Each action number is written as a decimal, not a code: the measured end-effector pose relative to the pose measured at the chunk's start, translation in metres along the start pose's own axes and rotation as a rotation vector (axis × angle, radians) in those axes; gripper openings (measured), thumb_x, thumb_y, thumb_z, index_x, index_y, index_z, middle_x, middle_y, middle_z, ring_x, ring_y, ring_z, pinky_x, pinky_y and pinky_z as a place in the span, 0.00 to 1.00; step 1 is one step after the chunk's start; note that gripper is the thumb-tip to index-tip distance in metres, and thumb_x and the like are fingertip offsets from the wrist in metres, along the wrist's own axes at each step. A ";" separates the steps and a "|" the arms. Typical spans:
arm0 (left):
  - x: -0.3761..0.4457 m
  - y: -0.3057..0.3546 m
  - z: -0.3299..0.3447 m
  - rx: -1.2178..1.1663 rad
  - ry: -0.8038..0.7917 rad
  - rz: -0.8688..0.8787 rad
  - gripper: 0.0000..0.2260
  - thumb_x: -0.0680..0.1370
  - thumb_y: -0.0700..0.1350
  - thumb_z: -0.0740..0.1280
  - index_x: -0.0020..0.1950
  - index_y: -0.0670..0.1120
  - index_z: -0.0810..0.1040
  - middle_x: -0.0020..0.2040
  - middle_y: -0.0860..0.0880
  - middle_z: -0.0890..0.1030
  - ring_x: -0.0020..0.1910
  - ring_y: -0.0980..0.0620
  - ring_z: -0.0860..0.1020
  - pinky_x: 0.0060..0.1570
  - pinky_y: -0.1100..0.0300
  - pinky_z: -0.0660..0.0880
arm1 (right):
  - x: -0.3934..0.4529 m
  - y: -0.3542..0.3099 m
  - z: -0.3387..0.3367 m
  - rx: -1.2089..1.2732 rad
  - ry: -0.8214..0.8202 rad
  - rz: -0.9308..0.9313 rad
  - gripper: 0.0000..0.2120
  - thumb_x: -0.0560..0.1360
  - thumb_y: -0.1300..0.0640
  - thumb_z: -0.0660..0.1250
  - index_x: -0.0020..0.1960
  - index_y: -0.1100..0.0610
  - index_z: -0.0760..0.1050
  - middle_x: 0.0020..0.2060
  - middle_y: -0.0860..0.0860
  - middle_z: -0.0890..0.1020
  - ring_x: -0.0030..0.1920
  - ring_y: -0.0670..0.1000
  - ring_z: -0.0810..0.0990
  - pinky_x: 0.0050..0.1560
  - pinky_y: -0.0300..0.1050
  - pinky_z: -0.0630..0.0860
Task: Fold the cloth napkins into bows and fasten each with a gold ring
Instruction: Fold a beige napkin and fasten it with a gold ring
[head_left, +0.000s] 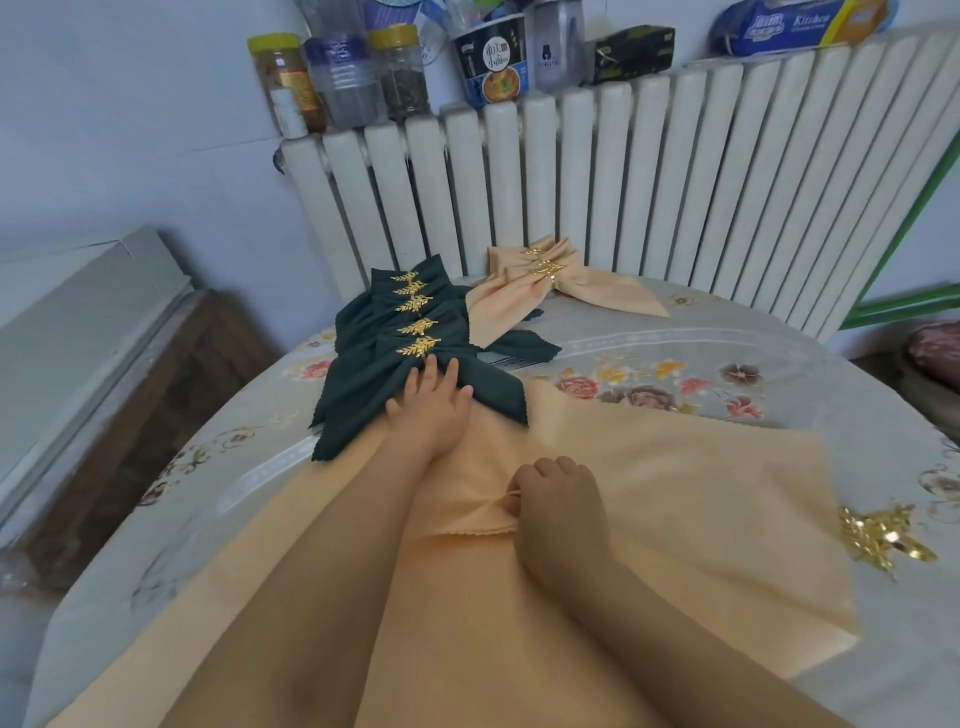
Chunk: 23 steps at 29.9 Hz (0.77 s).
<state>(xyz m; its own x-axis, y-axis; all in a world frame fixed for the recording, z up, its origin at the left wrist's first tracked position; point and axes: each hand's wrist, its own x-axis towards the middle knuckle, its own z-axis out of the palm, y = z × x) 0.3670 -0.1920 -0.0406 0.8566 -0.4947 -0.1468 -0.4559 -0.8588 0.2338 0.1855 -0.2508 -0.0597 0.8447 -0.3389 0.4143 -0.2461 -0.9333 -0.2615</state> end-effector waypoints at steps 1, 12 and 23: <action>0.001 0.002 0.000 -0.004 -0.002 0.000 0.24 0.82 0.56 0.44 0.78 0.55 0.44 0.78 0.51 0.40 0.77 0.48 0.41 0.71 0.38 0.45 | -0.004 -0.001 0.000 -0.001 -0.001 -0.002 0.17 0.47 0.58 0.81 0.26 0.50 0.74 0.24 0.46 0.75 0.26 0.50 0.74 0.26 0.41 0.70; -0.003 0.009 -0.002 0.018 -0.031 -0.008 0.24 0.83 0.55 0.44 0.78 0.53 0.43 0.78 0.50 0.39 0.77 0.47 0.42 0.72 0.39 0.46 | -0.053 -0.024 -0.006 0.046 0.022 0.020 0.18 0.45 0.53 0.80 0.28 0.48 0.74 0.25 0.44 0.74 0.27 0.48 0.74 0.27 0.38 0.70; -0.022 0.010 0.000 -0.012 -0.029 0.026 0.25 0.83 0.55 0.46 0.78 0.51 0.44 0.78 0.47 0.41 0.77 0.46 0.44 0.72 0.43 0.45 | -0.075 -0.022 -0.006 0.043 0.147 0.023 0.11 0.54 0.56 0.74 0.31 0.48 0.73 0.29 0.46 0.74 0.30 0.51 0.73 0.37 0.46 0.58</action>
<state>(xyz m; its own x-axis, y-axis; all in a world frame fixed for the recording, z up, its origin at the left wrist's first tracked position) 0.3434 -0.1894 -0.0355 0.8370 -0.5207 -0.1683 -0.4748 -0.8439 0.2498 0.1250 -0.2056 -0.0795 0.7596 -0.3768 0.5301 -0.2417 -0.9202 -0.3078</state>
